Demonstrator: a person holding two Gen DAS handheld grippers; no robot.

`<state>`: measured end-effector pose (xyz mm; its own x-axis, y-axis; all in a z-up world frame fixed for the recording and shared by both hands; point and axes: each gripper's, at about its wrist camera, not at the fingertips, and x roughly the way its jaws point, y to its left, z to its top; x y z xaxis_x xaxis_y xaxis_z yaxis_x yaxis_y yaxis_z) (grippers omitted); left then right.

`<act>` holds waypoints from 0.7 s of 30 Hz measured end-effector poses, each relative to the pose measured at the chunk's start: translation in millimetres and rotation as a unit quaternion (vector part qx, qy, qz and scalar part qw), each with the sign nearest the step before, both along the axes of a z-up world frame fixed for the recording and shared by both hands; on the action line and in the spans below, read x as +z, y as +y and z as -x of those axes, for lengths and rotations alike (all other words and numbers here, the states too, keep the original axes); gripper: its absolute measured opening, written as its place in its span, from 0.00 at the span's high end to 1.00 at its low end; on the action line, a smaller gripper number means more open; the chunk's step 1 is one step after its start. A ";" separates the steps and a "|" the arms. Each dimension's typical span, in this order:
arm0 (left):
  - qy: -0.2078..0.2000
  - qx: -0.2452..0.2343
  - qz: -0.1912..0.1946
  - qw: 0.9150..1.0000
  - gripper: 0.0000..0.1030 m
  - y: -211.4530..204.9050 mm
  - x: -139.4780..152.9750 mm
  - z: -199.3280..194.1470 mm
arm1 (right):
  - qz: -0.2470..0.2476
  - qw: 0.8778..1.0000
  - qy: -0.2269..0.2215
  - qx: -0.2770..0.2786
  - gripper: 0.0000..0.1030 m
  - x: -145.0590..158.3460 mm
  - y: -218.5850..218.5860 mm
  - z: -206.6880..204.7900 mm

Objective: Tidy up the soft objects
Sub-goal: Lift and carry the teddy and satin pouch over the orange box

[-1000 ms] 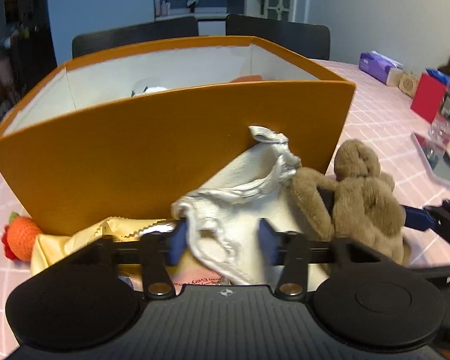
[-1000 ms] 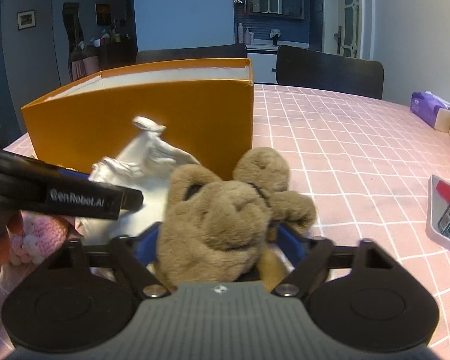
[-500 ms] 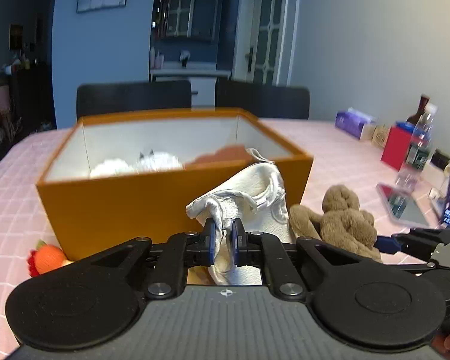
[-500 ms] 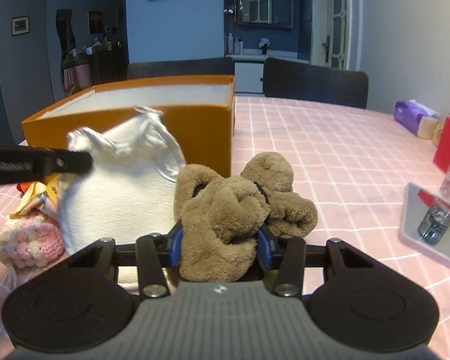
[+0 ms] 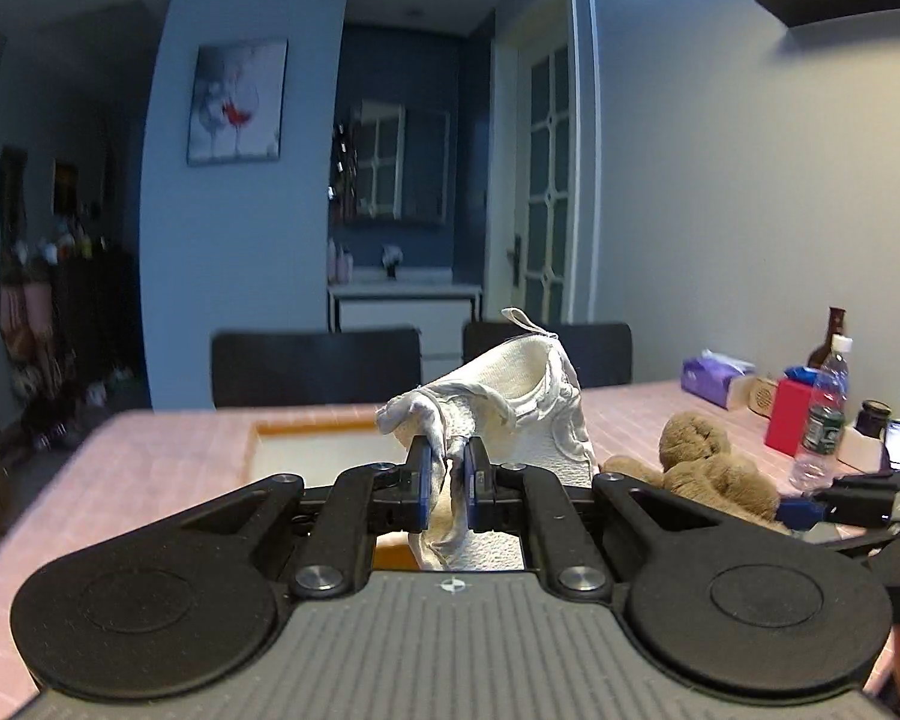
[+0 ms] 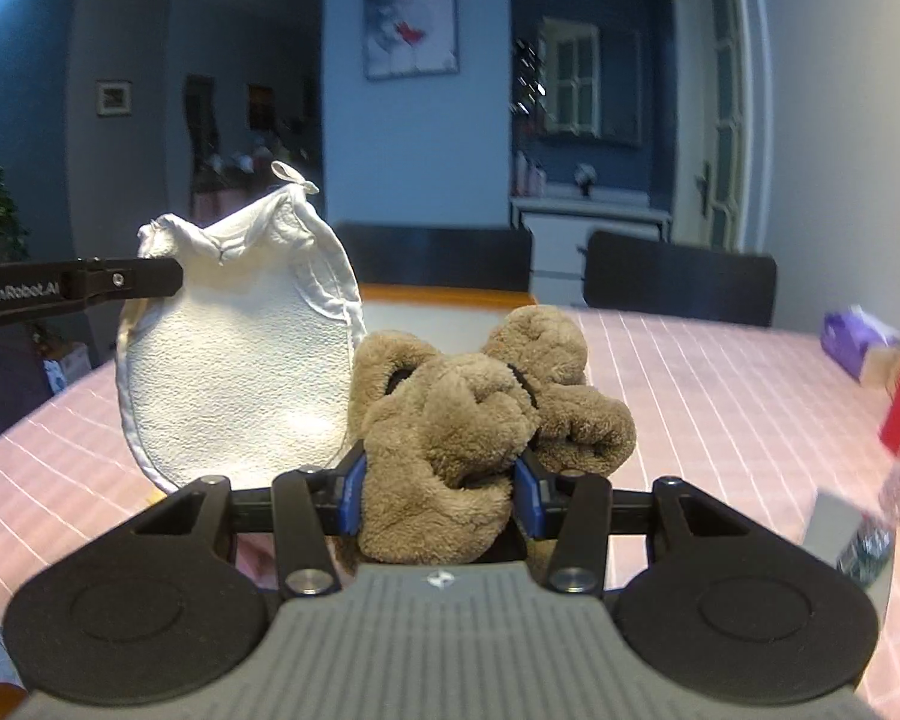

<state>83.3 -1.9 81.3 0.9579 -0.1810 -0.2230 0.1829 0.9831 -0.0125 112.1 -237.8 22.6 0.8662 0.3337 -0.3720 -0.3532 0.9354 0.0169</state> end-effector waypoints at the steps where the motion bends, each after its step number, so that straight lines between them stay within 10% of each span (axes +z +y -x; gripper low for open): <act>1: -0.008 0.002 -0.005 1.000 0.89 1.1 4.4 -1.0 | -0.004 1.000 -0.005 0.005 0.54 6.6 1.9 -1.2; 12: -0.068 0.030 -0.056 0.996 0.89 1.5 45.5 -41.1 | -0.012 0.998 -0.029 0.056 0.54 75.8 24.4 -46.0; 21: -0.038 0.038 -0.099 0.994 0.89 0.5 46.5 -89.3 | 0.020 0.997 0.004 0.074 0.54 91.4 45.9 -109.2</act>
<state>172.7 -1.4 127.8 0.9827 -0.0672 -0.1725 0.1006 0.9761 0.1928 221.3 -191.9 113.9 0.8055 0.4420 -0.3948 -0.4868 0.8734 -0.0154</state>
